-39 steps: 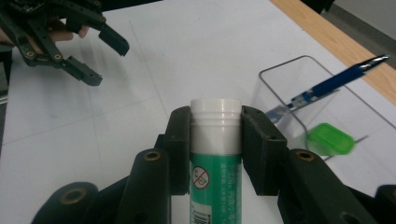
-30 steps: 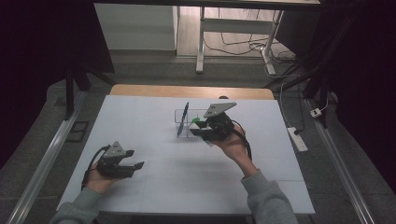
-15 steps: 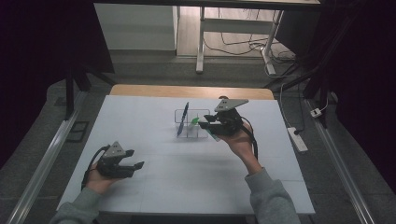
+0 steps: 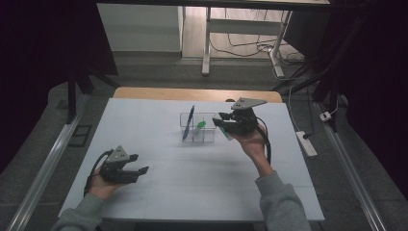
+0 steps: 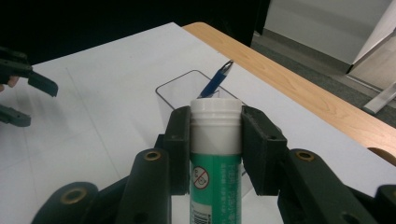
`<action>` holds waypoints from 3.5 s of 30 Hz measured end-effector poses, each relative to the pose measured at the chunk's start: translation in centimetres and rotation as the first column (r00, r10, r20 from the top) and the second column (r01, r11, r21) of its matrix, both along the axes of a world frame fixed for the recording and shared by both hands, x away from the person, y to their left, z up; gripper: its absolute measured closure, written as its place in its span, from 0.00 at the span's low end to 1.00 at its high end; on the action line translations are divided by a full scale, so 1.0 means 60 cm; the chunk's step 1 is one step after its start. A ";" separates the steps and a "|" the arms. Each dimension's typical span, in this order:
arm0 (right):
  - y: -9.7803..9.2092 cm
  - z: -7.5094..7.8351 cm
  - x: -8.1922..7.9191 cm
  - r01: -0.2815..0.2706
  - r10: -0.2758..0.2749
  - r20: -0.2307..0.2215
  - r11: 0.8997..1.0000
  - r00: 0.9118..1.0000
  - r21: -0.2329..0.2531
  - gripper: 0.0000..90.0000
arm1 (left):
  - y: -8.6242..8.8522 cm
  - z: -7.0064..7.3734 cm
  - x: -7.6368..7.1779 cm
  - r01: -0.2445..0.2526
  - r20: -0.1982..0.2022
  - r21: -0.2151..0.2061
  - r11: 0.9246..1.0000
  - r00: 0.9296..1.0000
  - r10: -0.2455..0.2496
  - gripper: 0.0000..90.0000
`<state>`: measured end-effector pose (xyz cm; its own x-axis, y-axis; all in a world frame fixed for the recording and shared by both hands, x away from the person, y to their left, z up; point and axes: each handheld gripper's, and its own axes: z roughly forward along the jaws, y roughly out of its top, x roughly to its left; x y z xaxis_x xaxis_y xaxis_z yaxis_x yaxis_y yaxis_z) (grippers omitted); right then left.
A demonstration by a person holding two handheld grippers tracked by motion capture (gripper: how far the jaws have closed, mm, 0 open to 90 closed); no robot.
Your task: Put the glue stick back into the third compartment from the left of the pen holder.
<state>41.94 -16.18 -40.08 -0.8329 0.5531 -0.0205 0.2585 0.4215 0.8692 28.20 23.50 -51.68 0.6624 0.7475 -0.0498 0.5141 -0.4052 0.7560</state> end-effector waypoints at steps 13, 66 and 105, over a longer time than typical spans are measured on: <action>0.004 -0.003 0.024 0.053 -0.053 0.008 0.999 0.999 -0.012 0.71 | 0.001 0.000 0.000 -0.004 -0.001 -0.005 1.000 1.000 0.004 0.37; 0.071 -0.038 0.108 0.143 -0.143 -0.007 0.978 0.990 0.155 0.67 | 0.004 -0.004 0.004 0.001 -0.012 -0.003 1.000 1.000 -0.001 0.37; -0.040 -0.055 0.025 0.103 -0.100 -0.063 0.994 0.993 0.047 0.49 | 0.002 -0.003 0.003 0.001 -0.011 0.005 1.000 1.000 -0.001 0.37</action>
